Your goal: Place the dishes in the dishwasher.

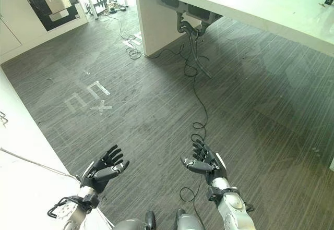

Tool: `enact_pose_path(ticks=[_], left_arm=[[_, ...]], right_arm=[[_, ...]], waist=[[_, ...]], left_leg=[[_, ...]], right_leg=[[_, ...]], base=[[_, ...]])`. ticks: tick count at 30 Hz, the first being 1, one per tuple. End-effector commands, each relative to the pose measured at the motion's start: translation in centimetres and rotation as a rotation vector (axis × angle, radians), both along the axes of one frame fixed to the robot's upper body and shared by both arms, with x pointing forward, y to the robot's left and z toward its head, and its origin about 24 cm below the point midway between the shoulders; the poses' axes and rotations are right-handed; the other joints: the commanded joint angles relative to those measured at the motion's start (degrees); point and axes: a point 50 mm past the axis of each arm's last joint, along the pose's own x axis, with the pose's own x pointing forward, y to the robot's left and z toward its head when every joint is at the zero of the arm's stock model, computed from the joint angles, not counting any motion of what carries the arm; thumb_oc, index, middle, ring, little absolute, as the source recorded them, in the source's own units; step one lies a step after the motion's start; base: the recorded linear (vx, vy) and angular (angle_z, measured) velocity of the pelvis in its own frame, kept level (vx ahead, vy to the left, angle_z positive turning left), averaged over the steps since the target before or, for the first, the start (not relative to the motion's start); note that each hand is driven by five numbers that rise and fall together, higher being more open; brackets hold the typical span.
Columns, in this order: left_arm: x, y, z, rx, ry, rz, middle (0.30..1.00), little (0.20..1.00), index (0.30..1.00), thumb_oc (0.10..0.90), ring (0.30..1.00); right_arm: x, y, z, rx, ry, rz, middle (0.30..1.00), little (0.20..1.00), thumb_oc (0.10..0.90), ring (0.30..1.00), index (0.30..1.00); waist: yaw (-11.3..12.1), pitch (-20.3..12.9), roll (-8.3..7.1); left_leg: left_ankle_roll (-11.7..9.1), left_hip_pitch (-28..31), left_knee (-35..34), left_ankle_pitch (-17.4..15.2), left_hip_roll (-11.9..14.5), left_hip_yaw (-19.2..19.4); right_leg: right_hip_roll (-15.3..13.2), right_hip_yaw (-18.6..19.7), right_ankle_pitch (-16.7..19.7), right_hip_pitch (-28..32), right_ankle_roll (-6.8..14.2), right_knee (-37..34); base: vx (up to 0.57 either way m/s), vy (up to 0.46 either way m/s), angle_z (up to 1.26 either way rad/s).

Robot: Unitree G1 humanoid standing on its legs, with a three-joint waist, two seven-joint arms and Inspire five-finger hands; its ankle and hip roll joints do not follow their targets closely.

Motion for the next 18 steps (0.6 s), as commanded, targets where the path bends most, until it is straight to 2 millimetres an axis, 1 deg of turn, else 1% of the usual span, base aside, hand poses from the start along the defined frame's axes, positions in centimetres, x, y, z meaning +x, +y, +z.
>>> enact_pose_path(ticks=[1,2,4,6,9,13,17,18], left_arm=[[1.1,0.6,1.4,0.111,-0.086,-0.064,0.9,0.9,0.9,0.8,0.9],[1.1,0.6,1.3,0.112,-0.084,-0.063,0.9,0.9,0.9,0.8,0.9],[0.9,0.7,0.3,0.146,-0.028,-0.041,0.9,0.9,0.9,0.8,0.9],[0.6,0.7,-0.4,0.167,0.01,-0.022,0.9,0.9,0.9,0.8,0.9],[0.1,0.7,-1.0,0.189,0.038,-0.008,0.9,0.9,0.9,0.8,0.9],[-0.1,0.6,-1.4,0.224,0.052,-0.027,0.9,0.9,0.9,0.8,0.9],[-0.2,0.6,-1.4,0.242,0.062,-0.03,0.9,0.9,0.9,0.8,0.9],[-0.2,0.6,-1.4,0.243,0.064,-0.025,0.9,0.9,0.9,0.8,0.9]], right_arm=[[1.6,0.5,1.9,0.052,-0.132,-0.009,0.9,0.9,0.8,0.9,0.9],[1.6,0.5,1.8,0.052,-0.128,-0.011,0.9,0.9,0.8,0.9,0.9],[1.0,0.0,0.5,0.054,-0.059,-0.042,0.9,0.9,0.8,0.9,0.9],[0.6,-0.3,-0.2,0.062,-0.027,-0.058,0.9,0.9,0.8,0.9,0.9],[0.2,-0.4,-0.8,0.045,0.014,-0.04,0.9,0.9,0.8,0.9,0.9],[0.1,-0.3,-1.0,0.018,0.022,-0.016,0.9,0.9,0.8,0.9,0.9],[0.2,-0.3,-0.9,0.012,0.016,-0.034,0.9,0.9,0.8,0.9,0.9],[0.3,-0.4,-0.7,-0.023,0.004,-0.049,0.9,0.9,0.8,0.9,0.9]], waist=[[0.45,-4.22,-1.36],[0.39,-4.21,-1.37],[0.01,-4.24,-1.43],[-0.12,-4.13,-1.42],[-0.28,-3.84,-1.46],[-0.3,-3.46,-1.5],[-0.19,-3.29,-1.37],[-0.18,-3.25,-1.3]], left_leg=[[-2.73,-2.04,7.39,-11.68,2.97,-1.95],[-2.73,-2.03,7.39,-11.67,2.95,-1.97],[-2.7,-1.96,7.39,-11.79,2.84,-1.82],[-2.66,-1.93,7.39,-11.82,2.75,-1.88],[-2.57,-1.81,7.39,-11.89,2.71,-1.84],[-2.54,-1.9,7.39,-11.77,2.73,-1.88],[-2.59,-1.97,7.39,-11.7,2.89,-1.86],[-2.61,-1.99,7.39,-11.63,2.96,-1.8]], right_leg=[[-3.33,0.76,-4.23,1.35,6.83,-1.22],[-3.27,0.83,-4.24,1.36,6.82,-1.22],[-2.87,1.37,-4.21,1.36,6.81,-1.22],[-2.66,1.67,-4.13,1.36,6.82,-1.22],[-2.47,1.88,-4.15,1.43,6.65,-1.22],[-2.47,1.78,-4.09,1.49,6.59,-1.22],[-2.53,1.42,-4.19,1.49,6.5,-1.22],[-2.52,1.3,-4.24,1.53,6.43,-1.22]], base=[[0.0,0.0,0.0],[0.0,0.0,0.0],[0.03,-0.012,0.05],[0.03,-0.02,0.04],[0.0,0.0,0.0],[0.01,-0.014,0.02],[0.02,-0.048,0.02],[0.02,-0.088,0.0]])
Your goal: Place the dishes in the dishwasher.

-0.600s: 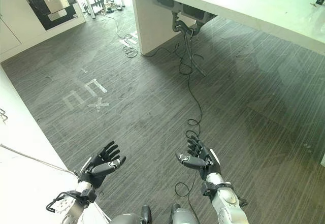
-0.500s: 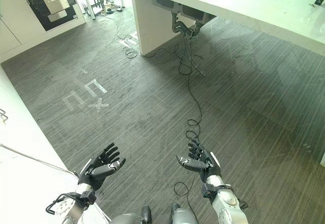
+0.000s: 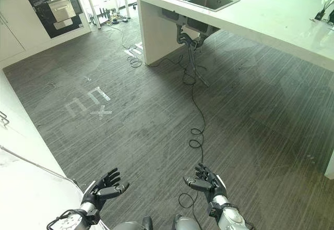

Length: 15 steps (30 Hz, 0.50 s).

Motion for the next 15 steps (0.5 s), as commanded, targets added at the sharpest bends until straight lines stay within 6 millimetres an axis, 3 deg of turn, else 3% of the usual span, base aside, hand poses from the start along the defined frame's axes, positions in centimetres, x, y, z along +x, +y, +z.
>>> enact_pose_path(ticks=[1,5,11,12,13,14,15], left_arm=[[2.7,0.1,2.6,0.003,-0.165,0.019,0.9,0.9,0.9,0.8,0.9],[2.3,-0.3,1.4,0.002,-0.101,0.035,0.9,0.9,0.9,0.8,0.9],[2.6,-0.9,1.2,-0.019,-0.111,0.046,0.9,0.9,0.9,0.8,0.9],[2.7,-1.0,1.3,-0.022,-0.115,0.052,0.9,0.9,0.9,0.8,0.9],[3.0,-0.9,1.5,-0.032,-0.137,0.068,0.9,0.9,0.9,0.8,0.9],[3.1,-1.0,1.5,-0.032,-0.143,0.064,0.9,0.9,0.9,0.8,0.9],[3.3,-1.0,1.6,-0.031,-0.151,0.052,0.9,0.9,0.9,0.8,0.9]], right_arm=[[3.5,-0.1,3.7,-0.113,-0.225,0.031,0.9,0.9,0.8,0.9,0.9],[3.3,0.4,2.7,-0.101,-0.16,0.092,0.9,0.9,0.8,0.9,0.9],[3.9,0.6,3.1,-0.08,-0.201,0.107,0.9,0.9,0.8,0.9,0.9],[4.0,0.5,3.3,-0.082,-0.207,0.108,0.9,0.9,0.8,0.9,0.9],[4.4,0.0,3.7,-0.106,-0.224,0.123,0.9,0.9,0.8,0.9,0.9],[4.5,-0.1,3.8,-0.107,-0.23,0.114,0.9,0.9,0.8,0.9,0.9],[4.5,-0.5,4.0,-0.122,-0.237,0.098,0.9,0.9,0.8,0.9,0.9]], waist=[[-0.09,-0.69,0.01],[-0.21,-0.63,0.0],[-0.24,0.86,0.29],[-0.29,1.13,0.08],[0.3,2.43,-2.02],[0.61,2.87,-2.44],[0.88,3.64,-2.83]], left_leg=[[-2.4,0.39,4.48,-10.43,3.13,-0.91],[-3.12,0.71,4.48,-9.96,4.03,-1.08],[-4.19,1.93,4.48,-8.69,5.68,-0.97],[-4.16,2.58,4.48,-8.4,5.55,-0.86],[-3.69,5.64,4.48,-5.12,3.48,-0.38],[-3.97,5.45,4.94,-3.14,3.14,-0.66],[-4.13,1.89,12.52,-2.27,2.82,-1.28]], right_leg=[[-2.36,1.34,-4.12,2.83,6.34,-3.05],[-1.62,0.65,-4.77,3.64,5.47,-3.05],[-1.17,-0.92,-5.53,5.03,3.66,-3.05],[-1.11,-0.81,-5.59,5.11,3.27,-3.05],[-2.31,1.02,-5.21,5.48,2.22,-3.05],[-2.45,1.6,-5.11,5.62,1.89,-3.05],[-2.32,2.17,-4.76,5.82,1.3,-3.05]], base=[[0.08,-0.159,-0.02],[0.08,-0.139,0.04],[0.06,-0.115,0.03],[0.16,-0.197,-0.01],[0.19,-0.169,-0.07],[0.2,-0.176,-0.23],[0.22,-0.093,-0.28]])
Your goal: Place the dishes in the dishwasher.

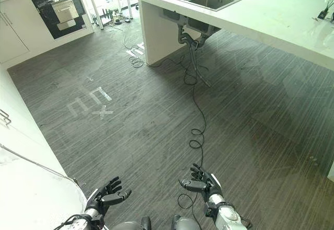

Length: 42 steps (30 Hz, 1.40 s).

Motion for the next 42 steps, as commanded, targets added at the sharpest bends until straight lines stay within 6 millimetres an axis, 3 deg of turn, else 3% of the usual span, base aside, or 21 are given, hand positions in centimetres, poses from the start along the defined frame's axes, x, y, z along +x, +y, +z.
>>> enact_pose_path(ticks=[1,3,4,6,8,10,11,12,14,15,18,22,26,29,31,33,35,36,39,41,42], left_arm=[[4.5,-0.3,3.4,-0.028,-0.256,-0.038,0.9,0.9,0.9,0.8,0.9],[3.7,-0.4,3.1,-0.041,-0.253,-0.031,0.9,0.9,0.9,0.8,0.9],[3.0,-0.3,2.9,-0.042,-0.237,-0.028,0.9,0.9,0.9,0.8,0.9],[2.6,-0.3,2.7,-0.042,-0.225,-0.046,0.9,0.9,0.9,0.8,0.9],[2.3,0.1,2.5,-0.031,-0.23,-0.026,0.9,0.9,0.9,0.8,0.9],[2.6,0.4,2.6,-0.007,-0.234,-0.042,0.9,0.9,0.9,0.8,0.9],[2.9,0.7,2.9,0.005,-0.239,-0.057,0.9,0.9,0.9,0.8,0.9],[3.3,0.7,3.1,0.029,-0.237,-0.075,0.9,0.9,0.9,0.8,0.9],[4.0,0.9,3.4,0.05,-0.23,-0.091,0.9,0.9,0.9,0.8,0.9],[4.1,1.0,3.4,0.053,-0.231,-0.09,0.9,0.9,0.9,0.8,0.9],[4.3,1.1,3.5,0.023,-0.243,-0.081,0.9,0.9,0.9,0.8,0.9],[4.0,1.0,3.2,0.029,-0.223,-0.066,0.9,0.9,0.9,0.8,0.9],[3.0,-0.3,2.2,0.027,-0.215,-0.028,0.9,0.9,0.9,0.8,0.9],[2.0,-0.2,1.7,0.046,-0.198,-0.015,0.9,0.9,0.9,0.8,0.9],[1.7,0.0,1.5,0.04,-0.193,0.002,0.9,0.9,0.9,0.8,0.9],[1.5,-0.1,1.4,0.034,-0.181,-0.001,0.9,0.9,0.9,0.8,0.9],[1.5,0.0,1.4,0.031,-0.179,-0.002,0.9,0.9,0.9,0.8,0.9],[1.6,-0.1,1.5,0.017,-0.179,0.002,0.9,0.9,0.9,0.8,0.9],[1.8,-0.2,1.6,-0.002,-0.167,-0.024,0.9,0.9,0.9,0.8,0.9],[1.6,-0.4,1.4,-0.013,-0.163,-0.027,0.9,0.9,0.9,0.8,0.9],[1.4,-0.5,1.3,-0.015,-0.163,-0.022,0.9,0.9,0.9,0.8,0.9]], right_arm=[[3.6,-2.2,4.0,-0.077,-0.233,-0.018,0.9,0.9,0.8,0.9,0.9],[3.7,-2.2,4.0,-0.093,-0.226,-0.001,0.9,0.9,0.8,0.9,0.9],[3.8,-1.8,3.9,-0.092,-0.214,0.0,0.9,0.9,0.8,0.9,0.9],[3.6,-1.7,3.7,-0.085,-0.195,-0.023,0.9,0.9,0.8,0.9,0.9],[3.9,-1.7,3.8,-0.076,-0.194,-0.022,0.9,0.9,0.8,0.9,0.9],[3.8,-1.5,3.7,-0.045,-0.202,-0.034,0.9,0.9,0.8,0.9,0.9],[3.8,-1.3,3.7,-0.044,-0.208,-0.028,0.9,0.9,0.8,0.9,0.9],[3.8,-0.8,3.7,-0.045,-0.222,-0.023,0.9,0.9,0.8,0.9,0.9],[3.9,0.0,3.9,-0.042,-0.231,-0.017,0.9,0.9,0.8,0.9,0.9],[3.8,0.2,3.8,-0.044,-0.23,-0.008,0.9,0.9,0.8,0.9,0.9],[3.5,0.0,3.5,-0.057,-0.223,-0.002,0.9,0.9,0.8,0.9,0.9],[3.6,-0.9,3.7,-0.042,-0.238,0.008,0.9,0.9,0.8,0.9,0.9],[3.2,-1.5,3.7,-0.042,-0.231,0.041,0.9,0.9,0.8,0.9,0.9],[3.2,-1.0,3.6,-0.029,-0.219,0.064,0.9,0.9,0.8,0.9,0.9],[3.4,-0.7,3.6,-0.028,-0.227,0.076,0.9,0.9,0.8,0.9,0.9],[4.0,-0.5,4.1,-0.048,-0.251,0.096,0.9,0.9,0.8,0.9,0.9],[4.4,-0.6,4.6,-0.053,-0.265,0.099,0.9,0.9,0.8,0.9,0.9],[4.6,-0.8,4.8,-0.064,-0.276,0.104,0.9,0.9,0.8,0.9,0.9],[4.6,-1.4,5.1,-0.095,-0.277,0.08,0.9,0.9,0.8,0.9,0.9],[4.4,-1.8,5.2,-0.094,-0.278,0.068,0.9,0.9,0.8,0.9,0.9],[4.3,-1.9,5.1,-0.096,-0.278,0.07,0.9,0.9,0.8,0.9,0.9]], waist=[[1.37,4.52,-1.83],[3.15,5.19,-0.39],[4.56,5.34,1.49],[6.0,5.94,2.51],[6.5,4.19,1.91],[6.75,2.79,1.8],[6.55,2.19,1.4],[5.3,1.41,2.0],[3.52,1.73,4.03],[3.26,1.88,4.42],[1.34,2.9,4.2],[-0.39,3.84,2.18],[-3.2,3.57,-0.08],[-2.79,2.71,0.08],[-2.89,1.85,0.35],[-1.95,1.67,1.83],[-1.08,1.52,1.32],[-0.59,2.0,0.78],[-0.06,2.92,-0.14],[1.19,3.31,0.43],[1.5,3.39,0.58]], left_leg=[[-1.58,-9.55,24.88,-0.92,-0.92,-2.33],[-1.82,-11.04,14.49,2.5,-2.47,-2.62],[-3.02,-13.97,6.44,6.33,-0.97,-3.39],[-4.49,-19.95,6.44,8.7,0.29,-3.5],[-2.1,-18.13,6.44,3.79,-1.55,-4.82],[-0.68,-16.93,6.44,1.61,-1.75,-5.53],[0.51,-15.25,6.44,-0.36,-2.5,-5.82],[2.76,-12.3,6.44,-2.99,-3.71,-6.89],[5.79,-8.96,6.44,-5.36,-4.43,-8.71],[6.1,-8.06,6.44,-5.85,-4.48,-8.92],[6.81,-4.53,6.44,-8.26,-5.91,-10.03],[6.61,-0.91,6.44,-11.84,-6.8,-10.19],[5.75,4.89,6.44,-17.44,-8.41,-11.23],[4.61,7.99,6.44,-18.38,-6.78,-12.06],[3.8,9.67,6.44,-17.75,-5.87,-12.74],[0.39,13.16,6.44,-10.34,-2.37,-12.94],[-1.8,13.93,7.07,-0.41,-1.02,-12.79],[-3.04,10.39,14.82,3.2,-0.83,-12.04],[-3.8,0.15,30.13,4.39,-0.09,-7.79],[-2.65,-4.34,27.2,2.19,-3.74,-6.84],[-2.39,-4.1,24.52,1.62,-3.72,-6.21]], right_leg=[[-2.04,3.49,-1.35,6.77,3.13,-6.08],[0.05,5.16,-3.08,8.47,3.95,-6.08],[2.13,5.47,-4.19,10.1,4.18,-6.08],[3.31,5.37,-5.52,13.37,3.99,-6.08],[1.15,6.26,-7.07,15.2,5.57,-6.08],[0.52,6.17,-7.15,17.49,6.17,-6.08],[-0.55,4.97,-5.02,19.89,7.05,-6.08],[-2.19,3.47,6.02,20.54,9.74,-3.68],[-1.91,3.48,13.09,9.93,10.76,16.95],[-1.84,2.59,13.09,7.2,10.22,20.54],[-0.64,-0.19,9.67,1.61,8.47,13.51],[-2.18,-3.49,11.92,-2.09,9.33,-5.35],[-6.96,-1.68,14.01,-13.17,12.26,-6.08],[-5.69,-0.46,12.01,-9.3,10.29,-6.08],[-5.02,0.05,11.01,-8.2,9.16,-6.08],[-3.06,-0.67,7.71,-4.4,6.7,-6.08],[-2.89,-0.06,5.47,-2.49,5.32,-6.08],[-3.15,0.58,4.31,-0.81,4.58,-6.08],[-3.43,1.09,2.05,2.69,2.89,-6.08],[-2.4,1.59,0.83,4.12,3.41,-6.08],[-2.33,1.68,0.52,4.46,3.63,-6.08]], base=[[0.32,0.032,0.02],[0.46,0.262,-0.39],[0.5,0.34,-1.2],[0.51,0.431,-0.78],[0.39,0.556,-0.41],[0.25,0.309,-0.35],[0.36,0.37,-0.25],[0.34,0.418,-0.1],[0.22,0.457,0.27],[0.24,0.36,0.42],[0.25,0.076,-0.13],[0.24,-0.072,0.16],[0.49,-0.129,-0.37],[0.68,-0.28,0.36],[0.64,-0.284,0.38],[0.6,-0.283,0.17],[0.36,-0.2,-0.14],[0.35,-0.191,0.0],[0.28,-0.157,-0.11],[0.28,-0.017,-0.13],[0.31,0.076,-0.45]])
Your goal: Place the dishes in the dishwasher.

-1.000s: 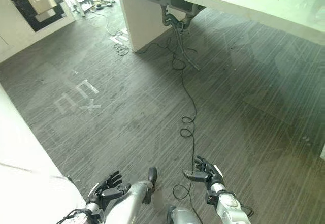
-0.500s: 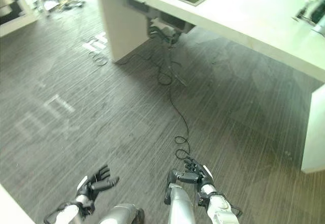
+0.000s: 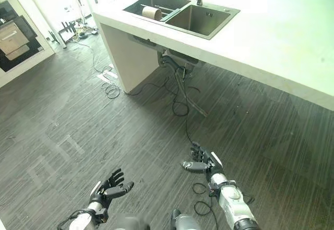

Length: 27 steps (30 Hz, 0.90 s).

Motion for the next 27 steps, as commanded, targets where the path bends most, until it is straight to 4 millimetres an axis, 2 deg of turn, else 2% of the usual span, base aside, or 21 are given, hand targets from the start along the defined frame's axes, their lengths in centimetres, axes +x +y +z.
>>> enact_pose_path(ticks=[1,2,3,4,7,9,12,13,15,16,17,18,19,20,21,24,25,26,27], left_arm=[[-0.4,0.5,1.0,-0.002,-0.084,-0.001,0.9,0.9,0.9,0.8,0.9],[-0.8,0.7,0.8,-0.009,-0.079,0.004,0.9,0.9,0.9,0.8,0.9],[-0.9,0.7,0.7,-0.013,-0.076,0.003,0.9,0.9,0.9,0.8,0.9],[-1.4,0.6,0.5,-0.014,-0.075,-0.015,0.9,0.9,0.9,0.8,0.9],[-1.7,0.6,0.4,-0.022,-0.077,-0.016,0.9,0.9,0.9,0.8,0.9],[-1.6,0.5,0.3,-0.027,-0.077,-0.015,0.9,0.9,0.9,0.8,0.9],[-0.7,0.5,0.7,-0.025,-0.119,-0.062,0.9,0.9,0.9,0.8,0.9],[-0.3,0.8,1.0,-0.001,-0.118,-0.099,0.9,0.9,0.9,0.8,0.9],[0.1,1.2,1.1,0.013,-0.115,-0.11,0.9,0.9,0.9,0.8,0.9],[0.6,1.6,1.3,0.034,-0.116,-0.12,0.9,0.9,0.9,0.8,0.9],[0.9,1.9,1.4,0.047,-0.108,-0.117,0.9,0.9,0.9,0.8,0.9],[0.9,2.0,1.2,0.073,-0.074,-0.102,0.9,0.9,0.9,0.8,0.9],[0.6,2.0,0.8,0.09,-0.051,-0.099,0.9,0.9,0.9,0.8,0.9],[0.5,1.9,0.7,0.13,-0.038,-0.123,0.9,0.9,0.9,0.8,0.9],[0.6,2.0,0.7,0.146,-0.036,-0.119,0.9,0.9,0.9,0.8,0.9],[0.6,2.0,0.6,0.133,-0.028,-0.087,0.9,0.9,0.9,0.8,0.9],[0.3,2.0,0.2,0.116,-0.012,-0.052,0.9,0.9,0.9,0.8,0.9],[0.2,1.9,0.2,0.114,-0.01,-0.05,0.9,0.9,0.9,0.8,0.9],[-0.3,1.8,-0.2,0.109,0.008,-0.046,0.9,0.9,0.9,0.8,0.9]], right_arm=[[-0.1,-0.5,1.7,-0.007,-0.107,0.016,0.9,0.9,0.8,0.9,0.9],[-0.3,-0.6,1.5,-0.012,-0.094,-0.001,0.9,0.9,0.8,0.9,0.9],[-0.5,-0.7,1.3,-0.012,-0.085,-0.011,0.9,0.9,0.8,0.9,0.9],[-0.9,-0.9,0.8,-0.018,-0.065,-0.035,0.9,0.9,0.8,0.9,0.9],[-1.1,-1.2,0.4,-0.026,-0.05,-0.051,0.9,0.9,0.8,0.9,0.9],[-1.2,-1.3,0.2,-0.033,-0.039,-0.059,0.9,0.9,0.8,0.9,0.9],[-1.7,-1.9,-0.6,0.014,-0.004,-0.12,0.9,0.9,0.8,0.9,0.9],[-2.2,-1.9,-1.0,0.019,0.01,-0.135,0.9,0.9,0.8,0.9,0.9],[-2.6,-1.8,-1.4,0.034,0.019,-0.162,0.9,0.9,0.8,0.9,0.9],[-3.2,-1.6,-1.9,0.033,0.026,-0.173,0.9,0.9,0.8,0.9,0.9],[-3.5,-1.5,-2.1,0.035,0.035,-0.176,0.9,0.9,0.8,0.9,0.9],[-3.7,-1.2,-2.5,0.034,0.048,-0.166,0.9,0.9,0.8,0.9,0.9],[-3.7,-1.0,-2.5,0.034,0.044,-0.164,0.9,0.9,0.8,0.9,0.9],[-3.7,-1.2,-2.3,0.037,0.03,-0.166,0.9,0.9,0.8,0.9,0.9],[-3.5,-1.3,-2.2,0.036,0.028,-0.153,0.9,0.9,0.8,0.9,0.9],[-3.3,-1.6,-2.1,0.026,0.027,-0.131,0.9,0.9,0.8,0.9,0.9],[-3.4,-2.3,-2.0,0.014,0.03,-0.116,0.9,0.9,0.8,0.9,0.9],[-3.4,-2.4,-2.0,0.013,0.03,-0.115,0.9,0.9,0.8,0.9,0.9],[-3.4,-2.7,-1.9,0.012,0.039,-0.108,0.9,0.9,0.8,0.9,0.9]], waist=[[0.51,-0.24,0.03],[1.01,-0.32,0.3],[1.41,-0.16,0.6],[2.89,-0.01,1.96],[4.52,0.39,1.92],[4.9,0.19,1.61],[4.14,-1.41,0.93],[3.22,-1.58,1.18],[1.99,-1.51,1.91],[1.34,-1.24,2.04],[1.21,-0.88,2.18],[1.31,-0.25,2.72],[0.63,0.7,2.26],[-0.97,0.81,1.59],[-1.56,0.88,1.02],[-2.99,0.93,0.68],[-4.4,0.44,0.28],[-4.46,0.37,0.27],[-4.82,-0.13,-0.13]], left_leg=[[0.28,8.82,-26.15,1.48,-0.33,0.44],[0.03,8.54,-35.21,2.13,0.94,1.44],[-0.3,8.1,-38.3,2.47,1.24,0.99],[-1.98,2.22,-38.3,2.4,2.92,-1.89],[-2.84,-1.67,-38.3,3.45,4.19,-3.28],[-2.32,-2.26,-38.3,2.86,4.44,-3.23],[0.45,2.59,-38.3,-2.61,2.22,-5.43],[2.09,5.01,-38.3,-4.34,1.37,-5.81],[4.64,7.16,-38.3,-6.21,0.38,-6.35],[7.14,8.37,-38.3,-7.68,-1.17,-5.6],[8.22,9.29,-38.3,-8.27,-1.78,-4.7],[9.17,10.97,-38.3,-9.23,-1.75,-2.98],[9.73,12.51,-38.3,-10.13,-2.22,-2.57],[9.83,13.67,-38.3,-11.39,-2.96,-3.31],[9.63,14.86,-38.3,-12.54,-3.47,-3.27],[9.14,16.94,-38.3,-14.48,-4.35,-4.25],[7.67,19.9,-38.3,-16.85,-5.4,-5.63],[7.58,20.09,-38.3,-17.05,-5.41,-5.66],[6.89,21.84,-38.3,-18.49,-5.68,-6.46]], right_leg=[[-3.88,1.1,-0.34,-1.13,8.89,0.35],[-3.44,0.75,-1.44,-0.22,9.22,0.35],[-3.08,0.85,-2.04,0.51,9.45,0.35],[-1.49,1.48,-3.75,2.5,9.95,0.35],[-1.67,2.27,-5.22,4.35,10.29,0.35],[-2.57,2.66,-5.63,4.7,10.67,0.35],[-4.36,2.61,-5.02,4.76,11.57,0.35],[-4.31,2.37,-3.91,5.42,11.62,0.35],[-4.16,2.37,2.34,6.84,12.54,0.52],[-5.28,2.58,7.31,3.62,14.08,12.19],[-6.06,1.37,9.81,1.51,14.28,19.34],[-8.63,-1.77,12.62,-1.89,13.78,26.53],[-7.3,-2.99,10.4,-3.35,13.55,24.69],[-4.91,-3.91,10.42,-5.93,13.75,16.09],[-5.73,-5.28,11.14,-7.1,14.12,10.28],[-6.41,-5.48,13.14,-8.81,15.03,2.5],[-8.05,-4.57,13.12,-13.61,16.17,0.35],[-8.19,-4.53,13.1,-13.97,16.26,0.35],[-9.71,-4.14,13.54,-16.35,17.02,0.35]], base=[[0.31,0.173,-0.57],[0.33,0.214,-0.62],[0.44,0.368,-0.34],[0.35,0.304,-0.11],[0.27,0.255,-0.19],[0.25,0.335,-0.63],[0.38,0.538,-0.48],[0.42,0.541,0.22],[0.32,0.485,0.65],[0.27,0.496,0.68],[0.35,0.639,0.49],[0.33,0.441,0.62],[0.42,0.291,0.09],[0.38,0.048,-0.01],[0.29,-0.017,0.48],[0.3,-0.022,0.46],[0.42,-0.057,-0.18],[0.65,-0.143,0.1],[0.45,-0.145,-0.01]])
